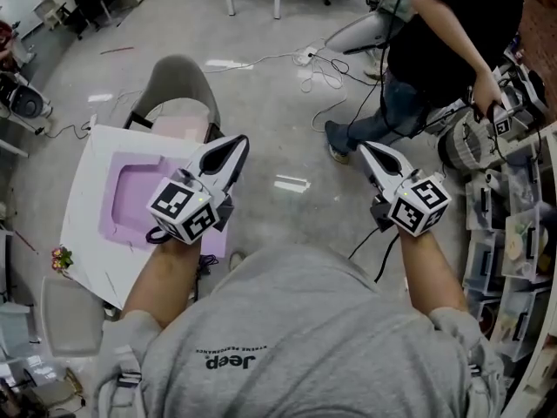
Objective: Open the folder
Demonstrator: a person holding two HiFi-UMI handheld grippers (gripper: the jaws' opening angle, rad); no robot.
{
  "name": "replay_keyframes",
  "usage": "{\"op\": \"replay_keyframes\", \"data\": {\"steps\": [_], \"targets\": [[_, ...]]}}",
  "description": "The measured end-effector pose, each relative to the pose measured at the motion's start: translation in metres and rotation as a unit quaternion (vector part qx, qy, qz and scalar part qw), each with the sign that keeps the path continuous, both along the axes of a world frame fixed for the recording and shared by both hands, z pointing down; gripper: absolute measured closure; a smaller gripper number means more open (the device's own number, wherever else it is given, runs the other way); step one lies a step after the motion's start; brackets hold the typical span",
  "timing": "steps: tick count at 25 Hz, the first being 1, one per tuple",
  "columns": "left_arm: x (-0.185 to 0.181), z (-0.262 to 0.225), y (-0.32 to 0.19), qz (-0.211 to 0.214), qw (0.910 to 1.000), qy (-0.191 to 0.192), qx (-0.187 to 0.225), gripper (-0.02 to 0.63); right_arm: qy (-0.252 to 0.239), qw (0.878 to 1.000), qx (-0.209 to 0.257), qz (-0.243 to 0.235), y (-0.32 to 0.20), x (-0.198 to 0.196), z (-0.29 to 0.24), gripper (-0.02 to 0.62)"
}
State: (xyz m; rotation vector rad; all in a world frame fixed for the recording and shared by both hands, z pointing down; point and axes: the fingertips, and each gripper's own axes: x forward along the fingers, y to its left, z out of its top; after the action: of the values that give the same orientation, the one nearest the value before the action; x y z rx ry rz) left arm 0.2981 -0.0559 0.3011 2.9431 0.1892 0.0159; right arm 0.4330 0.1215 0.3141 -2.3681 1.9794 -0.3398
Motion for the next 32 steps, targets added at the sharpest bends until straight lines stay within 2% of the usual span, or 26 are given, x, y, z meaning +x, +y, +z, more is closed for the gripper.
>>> {"op": "replay_keyframes", "data": {"steps": [32], "targets": [[-0.012, -0.011, 0.013, 0.020, 0.9997, 0.009, 0.014, 0.548, 0.027, 0.999, -0.014, -0.032, -0.019, -0.015, -0.004, 0.594]]}}
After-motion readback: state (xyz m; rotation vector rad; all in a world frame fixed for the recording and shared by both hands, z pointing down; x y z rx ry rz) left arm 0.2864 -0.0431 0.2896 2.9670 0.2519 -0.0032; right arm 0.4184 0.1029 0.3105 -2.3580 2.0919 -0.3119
